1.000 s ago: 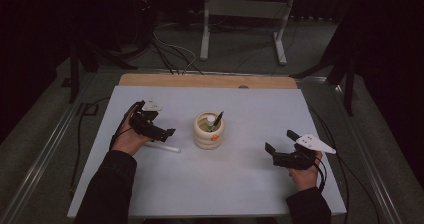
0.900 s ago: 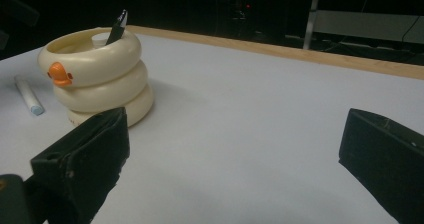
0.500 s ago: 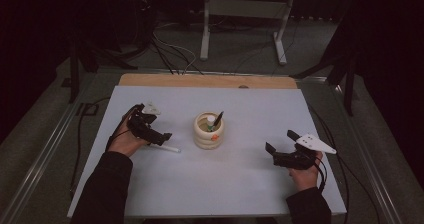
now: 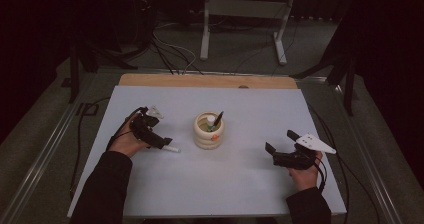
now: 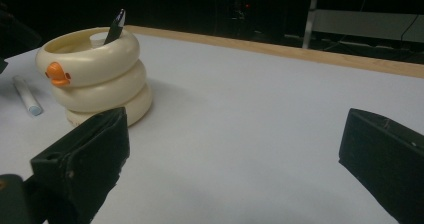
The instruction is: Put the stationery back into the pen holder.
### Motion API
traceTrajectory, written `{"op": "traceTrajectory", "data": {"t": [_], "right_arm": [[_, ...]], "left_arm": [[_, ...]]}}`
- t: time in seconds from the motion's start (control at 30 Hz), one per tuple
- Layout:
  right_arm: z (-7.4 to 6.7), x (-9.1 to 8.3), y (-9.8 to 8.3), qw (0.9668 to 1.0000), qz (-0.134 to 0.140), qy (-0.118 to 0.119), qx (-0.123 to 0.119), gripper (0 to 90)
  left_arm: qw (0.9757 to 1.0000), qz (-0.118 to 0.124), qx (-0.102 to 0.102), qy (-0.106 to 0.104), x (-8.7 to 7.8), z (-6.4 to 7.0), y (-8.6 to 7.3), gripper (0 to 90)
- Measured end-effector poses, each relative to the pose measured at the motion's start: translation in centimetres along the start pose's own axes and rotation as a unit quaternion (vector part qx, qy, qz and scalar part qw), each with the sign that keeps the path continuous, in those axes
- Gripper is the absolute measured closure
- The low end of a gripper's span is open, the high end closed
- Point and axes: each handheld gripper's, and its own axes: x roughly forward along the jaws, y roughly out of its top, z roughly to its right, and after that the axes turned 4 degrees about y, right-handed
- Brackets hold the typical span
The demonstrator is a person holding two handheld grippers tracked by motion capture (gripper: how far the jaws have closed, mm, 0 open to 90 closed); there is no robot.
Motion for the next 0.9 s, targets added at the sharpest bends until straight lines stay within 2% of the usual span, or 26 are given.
{"op": "traceTrajectory", "data": {"t": [0.23,0.53,0.67,0.77,0.87,0.9], "right_arm": [[0.0,0.0,0.0,1.0,0.0,0.0,0.0,0.0],[0.1,0.0,0.0,1.0,0.001,-0.001,0.001,0.0],[0.1,0.0,0.0,1.0,0.0,-0.001,-0.001,0.0],[0.0,0.1,0.0,1.0,-0.001,0.0,0.0,0.0],[0.0,0.0,0.0,1.0,0.0,-0.001,0.0,0.0],[0.1,0.0,0.0,1.0,0.0,-0.001,0.0,0.0]], "left_arm": [[0.9997,-0.02,0.011,-0.006,0.8,0.5,0.1,7.7],[0.998,-0.049,0.025,-0.031,1.9,1.0,0.2,15.3],[0.9963,-0.067,0.045,-0.029,2.3,1.4,0.0,16.1],[0.9949,-0.082,0.054,-0.026,2.8,1.6,-0.2,24.8],[0.9932,-0.087,0.071,-0.032,3.0,1.9,-0.4,42.3],[0.9917,-0.093,0.08,-0.037,3.0,2.0,-0.4,47.2]]}}
